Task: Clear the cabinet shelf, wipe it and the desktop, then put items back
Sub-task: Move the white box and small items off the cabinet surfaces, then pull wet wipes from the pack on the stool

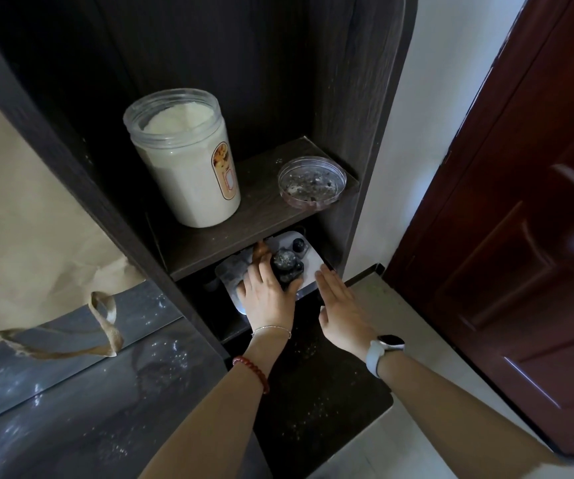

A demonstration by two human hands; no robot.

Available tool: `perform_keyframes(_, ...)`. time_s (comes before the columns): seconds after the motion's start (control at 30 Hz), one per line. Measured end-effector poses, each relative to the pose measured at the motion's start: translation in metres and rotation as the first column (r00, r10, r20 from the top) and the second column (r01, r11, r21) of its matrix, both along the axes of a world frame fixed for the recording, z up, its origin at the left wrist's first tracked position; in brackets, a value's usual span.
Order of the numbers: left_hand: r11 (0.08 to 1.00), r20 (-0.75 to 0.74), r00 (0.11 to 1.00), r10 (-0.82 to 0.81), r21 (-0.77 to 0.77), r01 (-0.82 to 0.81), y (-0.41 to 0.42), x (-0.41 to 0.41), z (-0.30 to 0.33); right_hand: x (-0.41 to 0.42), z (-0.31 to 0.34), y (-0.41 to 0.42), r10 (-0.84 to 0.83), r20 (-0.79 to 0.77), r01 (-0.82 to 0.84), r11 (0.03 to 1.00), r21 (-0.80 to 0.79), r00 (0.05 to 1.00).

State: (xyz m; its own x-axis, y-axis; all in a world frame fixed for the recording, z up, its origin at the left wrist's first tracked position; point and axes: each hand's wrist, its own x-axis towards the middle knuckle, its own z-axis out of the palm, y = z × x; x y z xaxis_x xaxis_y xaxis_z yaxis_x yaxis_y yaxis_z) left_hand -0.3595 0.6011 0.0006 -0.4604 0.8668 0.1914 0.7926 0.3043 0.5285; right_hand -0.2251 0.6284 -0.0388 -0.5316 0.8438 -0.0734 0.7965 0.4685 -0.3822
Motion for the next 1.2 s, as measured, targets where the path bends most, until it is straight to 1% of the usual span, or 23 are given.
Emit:
perform_keyframes(0.07, 0.998, -0.054, 0.998, 0.019, 0.062, -0.016, -0.008, 0.000, 0.000, 0.001, 0.003, -0.003, -0.001, 0.004, 0.001, 1.000, 0.016, 1.000)
perform_keyframes(0.13, 0.990, -0.088, 0.996, 0.010, 0.138, 0.002, -0.024, 0.003, -0.002, 0.002, 0.006, -0.010, -0.020, -0.042, 0.023, 0.998, 0.062, 0.999)
perform_keyframes(0.2, 0.984, -0.103, 0.994, -0.043, 0.165, 0.060, -0.048, 0.006, -0.010, 0.007, 0.010, -0.023, -0.098, -0.148, 0.114, 0.988, 0.103, 0.984)
perform_keyframes(0.23, 0.984, -0.095, 0.992, -0.078, 0.151, 0.092, -0.062, 0.007, -0.016, 0.012, 0.010, -0.033, -0.157, -0.195, 0.179, 0.979, 0.101, 0.968)
perform_keyframes(0.27, 0.986, -0.076, 0.990, -0.119, 0.106, 0.126, -0.077, 0.007, -0.024, 0.018, 0.009, -0.046, -0.221, -0.219, 0.242, 0.967, 0.078, 0.950)
perform_keyframes(0.33, 0.974, -0.044, 0.974, -0.223, -0.036, 0.222, -0.105, 0.006, -0.040, 0.034, 0.000, -0.082, -0.324, -0.220, 0.334, 0.943, 0.007, 0.920)
perform_keyframes(0.4, 0.925, -0.029, 0.934, -0.356, -0.157, 0.347, -0.122, 0.005, -0.057, 0.052, -0.015, -0.124, -0.409, -0.179, 0.408, 0.912, -0.041, 0.895)
perform_keyframes(0.47, 0.847, -0.008, 0.879, -0.476, -0.274, 0.456, -0.126, 0.011, -0.067, 0.072, -0.032, -0.165, -0.527, -0.113, 0.517, 0.849, -0.103, 0.842)
perform_keyframes(0.53, 0.704, 0.038, 0.788, -0.615, -0.423, 0.570, -0.122, 0.028, -0.074, 0.094, -0.042, -0.201, -0.665, -0.070, 0.650, 0.744, -0.157, 0.744)
perform_keyframes(0.57, 0.635, 0.048, 0.734, -0.678, -0.466, 0.616, -0.122, 0.041, -0.079, 0.106, -0.044, -0.219, -0.727, -0.049, 0.711, 0.681, -0.177, 0.685)
perform_keyframes(0.67, 0.476, 0.101, 0.617, -0.781, -0.544, 0.691, -0.131, 0.091, -0.089, 0.150, -0.050, -0.269, -0.856, 0.021, 0.835, 0.497, -0.236, 0.516)
perform_keyframes(0.73, 0.361, 0.155, 0.534, -0.831, -0.580, 0.730, -0.144, 0.132, -0.092, 0.179, -0.050, -0.300, -0.913, 0.055, 0.883, 0.374, -0.282, 0.404)
perform_keyframes(0.8, 0.253, 0.189, 0.441, -0.877, -0.599, 0.760, -0.161, 0.177, -0.093, 0.209, -0.054, -0.330, -0.961, 0.063, 0.921, 0.238, -0.308, 0.270)
perform_keyframes(0.87, 0.176, 0.201, 0.364, -0.909, -0.606, 0.775, -0.176, 0.225, -0.093, 0.238, -0.062, -0.357, -0.986, 0.060, 0.939, 0.126, -0.319, 0.153)
perform_keyframes(1.03, 0.007, 0.120, 0.109, -0.987, -0.641, 0.767, -0.214, 0.373, -0.098, 0.343, -0.072, -0.430, -0.998, 0.004, 0.912, -0.062, -0.407, -0.066)
perform_keyframes(1.13, -0.092, 0.110, -0.028, -0.993, -0.629, 0.772, -0.245, 0.476, -0.089, 0.417, -0.071, -0.485, -0.977, 0.019, 0.899, -0.205, -0.387, -0.214)
perform_keyframes(1.2, -0.138, 0.103, -0.095, -0.990, -0.598, 0.789, -0.266, 0.539, -0.083, 0.461, -0.070, -0.517, -0.954, 0.024, 0.886, -0.286, -0.365, -0.298)
